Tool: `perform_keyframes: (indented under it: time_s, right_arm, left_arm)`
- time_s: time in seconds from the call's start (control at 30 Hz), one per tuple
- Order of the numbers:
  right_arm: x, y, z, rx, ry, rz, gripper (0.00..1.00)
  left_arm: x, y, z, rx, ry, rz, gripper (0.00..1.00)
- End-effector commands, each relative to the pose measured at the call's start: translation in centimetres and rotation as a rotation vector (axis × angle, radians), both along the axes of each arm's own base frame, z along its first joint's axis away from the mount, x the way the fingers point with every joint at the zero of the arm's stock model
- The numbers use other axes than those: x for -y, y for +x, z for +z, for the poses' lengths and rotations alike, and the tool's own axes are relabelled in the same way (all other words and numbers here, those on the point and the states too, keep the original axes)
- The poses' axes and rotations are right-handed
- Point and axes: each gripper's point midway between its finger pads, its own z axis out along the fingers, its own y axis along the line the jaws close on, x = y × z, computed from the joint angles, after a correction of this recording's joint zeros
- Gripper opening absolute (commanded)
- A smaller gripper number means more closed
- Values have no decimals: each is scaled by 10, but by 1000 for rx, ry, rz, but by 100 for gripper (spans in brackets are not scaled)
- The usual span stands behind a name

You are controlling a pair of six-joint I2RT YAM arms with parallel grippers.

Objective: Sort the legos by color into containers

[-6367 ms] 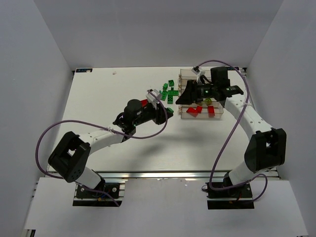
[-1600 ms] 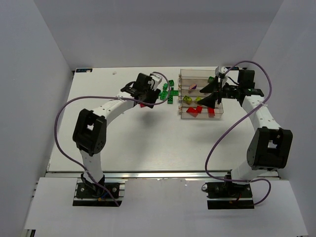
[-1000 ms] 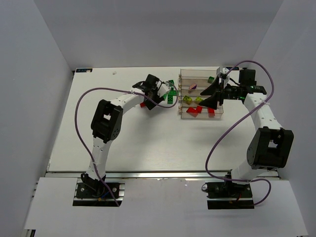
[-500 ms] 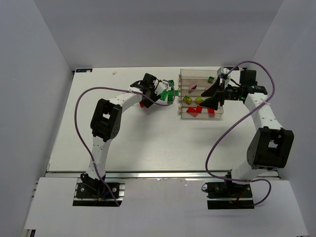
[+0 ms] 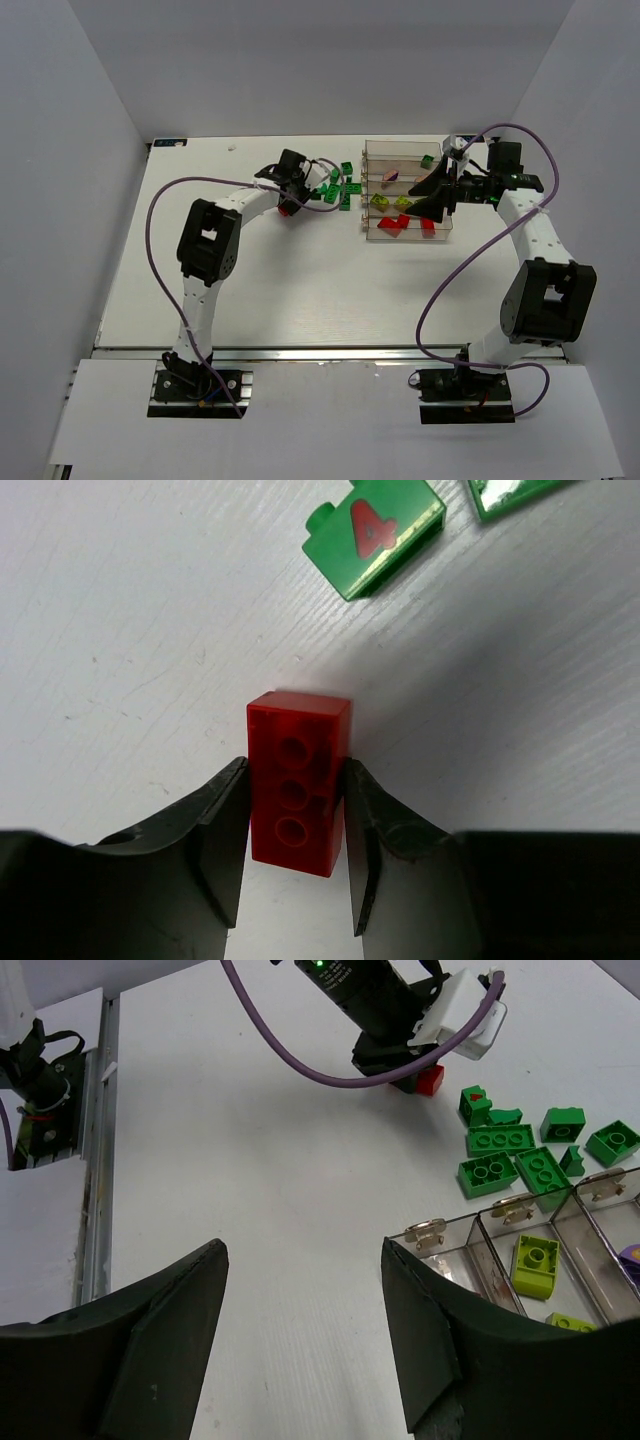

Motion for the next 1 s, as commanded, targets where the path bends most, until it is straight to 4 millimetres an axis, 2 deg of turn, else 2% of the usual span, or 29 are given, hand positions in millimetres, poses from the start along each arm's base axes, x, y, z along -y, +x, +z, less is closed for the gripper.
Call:
perform_keyframes:
  time_s: [0.0, 0.03, 0.13, 0.17, 0.2, 0.23, 0.27, 0.3, 0.37, 0.4, 0.43, 0.5, 0.53, 0.6, 0.63, 0.7, 0.73, 0.77, 0.8, 0.83, 0.87, 0.9, 0.97]
  right_arm:
    - [-1, -10, 17, 39, 28, 16, 68]
    - [-1, -10, 19, 42, 29, 18, 67]
    - [-1, -11, 24, 47, 33, 15, 66]
    - [-1, -9, 26, 60, 31, 11, 65]
    - [-1, -9, 27, 49, 33, 7, 64]
    - [0, -8, 30, 54, 32, 2, 63]
    - [0, -6, 31, 50, 32, -10, 61]
    - [1, -5, 32, 49, 33, -14, 61]
    - [3, -1, 34, 49, 29, -35, 57]
    - [4, 3, 36, 64, 27, -45, 56]
    - [6, 4, 38, 35, 33, -61, 53]
    - [10, 7, 40, 19, 45, -80, 49]
    - [14, 11, 45, 17, 57, -96, 45]
    - [17, 13, 48, 13, 65, -110, 39]
    - [20, 14, 51, 12, 68, -119, 32]
    - [23, 14, 54, 17, 71, -128, 26]
    - [26, 15, 54, 15, 73, -134, 22]
    - [27, 13, 56, 13, 78, -131, 20]
    - [28, 12, 57, 12, 79, -133, 18]
    - [31, 12, 56, 8, 81, -140, 17]
    - [32, 11, 56, 7, 84, -138, 17]
    - [32, 10, 57, 7, 85, -139, 16]
    - [36, 8, 54, -4, 84, -146, 16]
  left_arm:
    - [7, -23, 7, -64, -112, 13, 11]
    - [14, -17, 28, -4, -163, 15, 9]
    - [28, -34, 42, -5, -300, 30, 7]
    - [37, -32, 70, 52, -382, 27, 6]
    - [42, -46, 66, 29, -419, 13, 5]
    - [56, -49, 80, 64, -470, -15, 4]
    - [69, -68, 89, 49, -518, -50, 4]
    - [72, -65, 104, 85, -549, -49, 3]
    - [98, -84, 114, 80, -631, -95, 3]
    - [107, -91, 126, 90, -669, -118, 3]
    - [128, -101, 134, 107, -723, -164, 3]
    - [150, -115, 143, 89, -797, -193, 3]
    - [168, -122, 151, 108, -831, -232, 3]
    - [186, -129, 156, 102, -868, -262, 3]
    - [202, -131, 157, 109, -883, -289, 3]
    - [218, -132, 158, 116, -896, -314, 3]
    - [229, -132, 149, 106, -903, -324, 3]
    - [237, -127, 157, 119, -921, -334, 3]
    - [244, -125, 156, 123, -925, -343, 3]
    - [252, -124, 144, 114, -920, -346, 2]
    - [256, -120, 142, 117, -921, -346, 2]
    - [263, -113, 152, 139, -936, -351, 1]
    - [271, -101, 149, 158, -939, -341, 1]
